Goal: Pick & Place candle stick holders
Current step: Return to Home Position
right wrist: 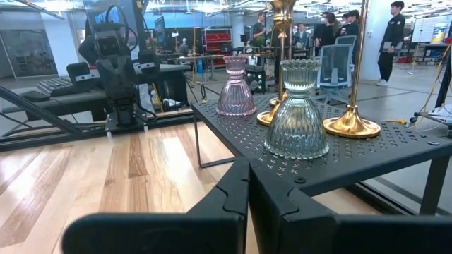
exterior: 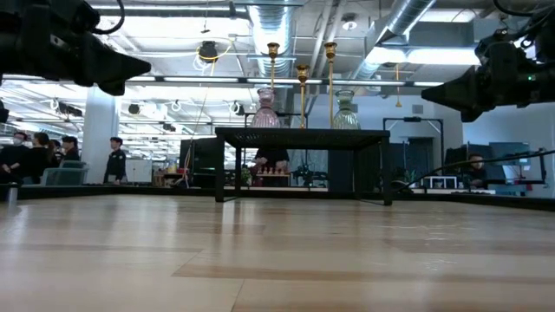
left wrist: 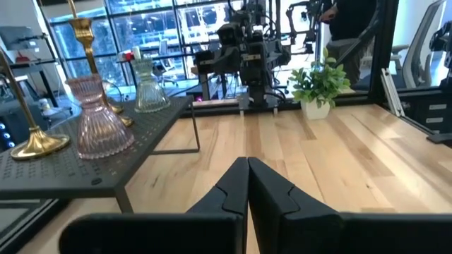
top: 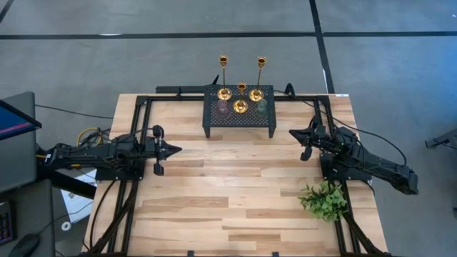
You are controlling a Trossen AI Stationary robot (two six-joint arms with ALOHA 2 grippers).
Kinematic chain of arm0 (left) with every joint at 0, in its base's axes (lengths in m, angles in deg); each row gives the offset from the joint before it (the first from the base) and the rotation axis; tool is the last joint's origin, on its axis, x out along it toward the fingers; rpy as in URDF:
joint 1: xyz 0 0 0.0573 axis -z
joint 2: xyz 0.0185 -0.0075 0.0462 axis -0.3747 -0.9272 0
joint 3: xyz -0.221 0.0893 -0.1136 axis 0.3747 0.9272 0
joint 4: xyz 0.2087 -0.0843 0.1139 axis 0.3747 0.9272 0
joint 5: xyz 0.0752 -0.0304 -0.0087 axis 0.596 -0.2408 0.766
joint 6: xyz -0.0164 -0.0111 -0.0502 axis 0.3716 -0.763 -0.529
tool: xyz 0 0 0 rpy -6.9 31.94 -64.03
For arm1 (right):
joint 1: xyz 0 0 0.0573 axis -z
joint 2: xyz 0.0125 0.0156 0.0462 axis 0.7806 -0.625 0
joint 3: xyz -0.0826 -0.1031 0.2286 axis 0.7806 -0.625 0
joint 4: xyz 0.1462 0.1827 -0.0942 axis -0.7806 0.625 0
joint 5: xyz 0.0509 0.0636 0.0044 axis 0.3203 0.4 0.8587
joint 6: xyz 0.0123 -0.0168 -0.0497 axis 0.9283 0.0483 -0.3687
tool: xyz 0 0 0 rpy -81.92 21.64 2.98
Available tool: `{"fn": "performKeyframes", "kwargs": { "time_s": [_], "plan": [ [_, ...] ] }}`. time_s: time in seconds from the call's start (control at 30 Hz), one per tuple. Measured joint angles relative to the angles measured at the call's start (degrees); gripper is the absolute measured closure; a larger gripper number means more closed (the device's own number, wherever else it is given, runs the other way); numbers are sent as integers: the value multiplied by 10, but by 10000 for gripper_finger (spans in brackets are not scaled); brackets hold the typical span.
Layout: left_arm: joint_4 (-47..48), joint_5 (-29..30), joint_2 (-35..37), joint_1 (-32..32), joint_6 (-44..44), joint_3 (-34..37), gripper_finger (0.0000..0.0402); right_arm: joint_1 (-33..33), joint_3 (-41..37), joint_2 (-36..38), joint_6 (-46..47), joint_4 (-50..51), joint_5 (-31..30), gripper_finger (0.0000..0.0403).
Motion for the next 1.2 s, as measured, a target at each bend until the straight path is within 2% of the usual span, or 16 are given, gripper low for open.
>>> {"fn": "performKeyframes", "kwargs": {
  "time_s": [0.47,1.2],
  "plan": [
    [-5,0,-23,0,-11,0,394,0,0,0,0,0,0,403],
    [-12,0,-158,0,-11,0,394,0,0,0,0,0,0,403]
  ]
}}
